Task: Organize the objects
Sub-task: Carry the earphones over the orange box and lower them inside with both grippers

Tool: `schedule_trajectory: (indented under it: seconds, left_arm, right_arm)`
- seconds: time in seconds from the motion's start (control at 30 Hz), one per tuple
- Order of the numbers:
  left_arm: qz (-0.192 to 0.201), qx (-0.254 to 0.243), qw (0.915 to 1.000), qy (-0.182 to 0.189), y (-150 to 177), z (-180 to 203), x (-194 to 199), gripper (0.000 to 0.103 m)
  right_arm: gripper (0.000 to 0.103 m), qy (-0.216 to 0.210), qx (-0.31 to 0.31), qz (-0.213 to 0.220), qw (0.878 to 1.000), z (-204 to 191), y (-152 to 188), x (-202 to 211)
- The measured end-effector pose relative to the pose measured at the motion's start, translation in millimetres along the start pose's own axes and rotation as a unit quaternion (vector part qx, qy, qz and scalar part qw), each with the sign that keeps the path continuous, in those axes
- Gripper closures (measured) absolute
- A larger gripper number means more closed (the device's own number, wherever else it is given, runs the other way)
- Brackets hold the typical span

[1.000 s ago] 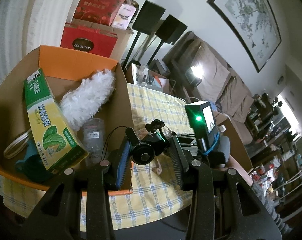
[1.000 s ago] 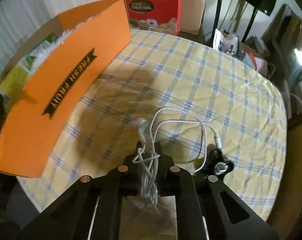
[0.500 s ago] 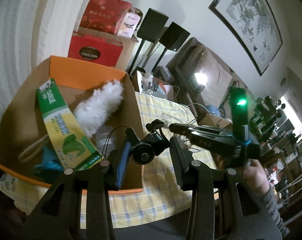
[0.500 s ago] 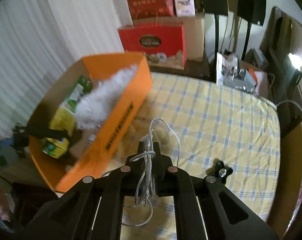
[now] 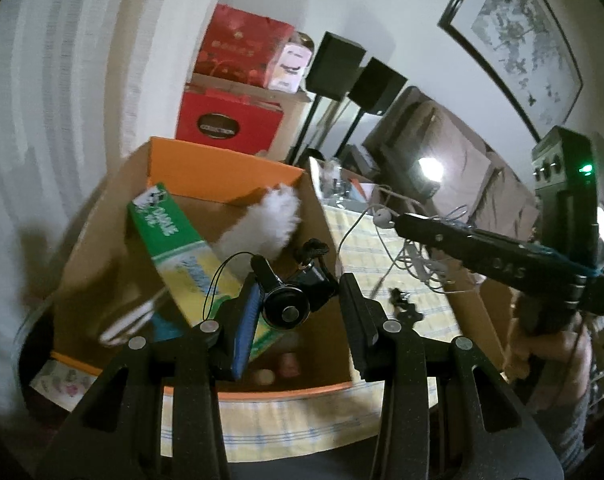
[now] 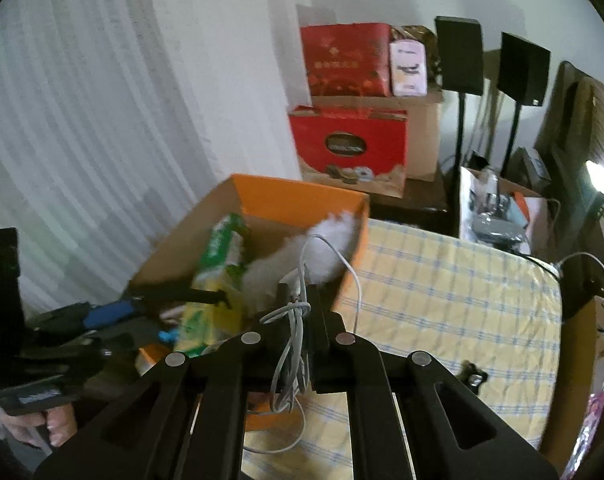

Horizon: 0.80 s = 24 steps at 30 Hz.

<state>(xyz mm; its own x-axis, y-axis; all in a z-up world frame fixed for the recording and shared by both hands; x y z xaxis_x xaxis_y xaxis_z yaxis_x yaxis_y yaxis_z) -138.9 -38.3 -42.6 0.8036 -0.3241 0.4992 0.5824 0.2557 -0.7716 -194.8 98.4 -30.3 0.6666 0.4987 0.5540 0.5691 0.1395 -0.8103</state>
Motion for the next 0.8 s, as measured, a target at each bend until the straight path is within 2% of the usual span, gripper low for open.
schedule_trajectory:
  seconds: [0.23, 0.6, 0.8]
  left_arm:
    - [-0.006, 0.002, 0.9996, -0.029, 0, -31, 4, 0.067]
    - [-0.036, 0.009, 0.9963, -0.078, 16, -86, -8, 0.067]
    - [-0.051, 0.018, 0.9945, -0.090, 25, -106, -22, 0.067]
  right_arm:
    - [0.097, -0.022, -0.014, -0.008, 1.000, -23, 6, -22]
    - [0.097, -0.001, -0.025, -0.027, 0.999, -29, 25, -61]
    - [0.097, 0.008, -0.028, -0.041, 0.999, -27, 36, -83]
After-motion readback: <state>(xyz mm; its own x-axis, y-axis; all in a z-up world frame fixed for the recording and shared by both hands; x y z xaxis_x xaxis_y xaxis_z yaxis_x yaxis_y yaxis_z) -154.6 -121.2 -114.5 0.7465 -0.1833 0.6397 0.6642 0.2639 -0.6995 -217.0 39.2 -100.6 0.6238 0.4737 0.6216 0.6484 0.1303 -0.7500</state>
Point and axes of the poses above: each gripper's, at about its wrist camera, not at the fingertips, and x roughly against the way its jaws point, z to its right, y to its underside, the point moved 5 cm from there along -x, roughly the way its jaws point, and after that the axes turned 11 degrees about z, right-handed, at the moved point
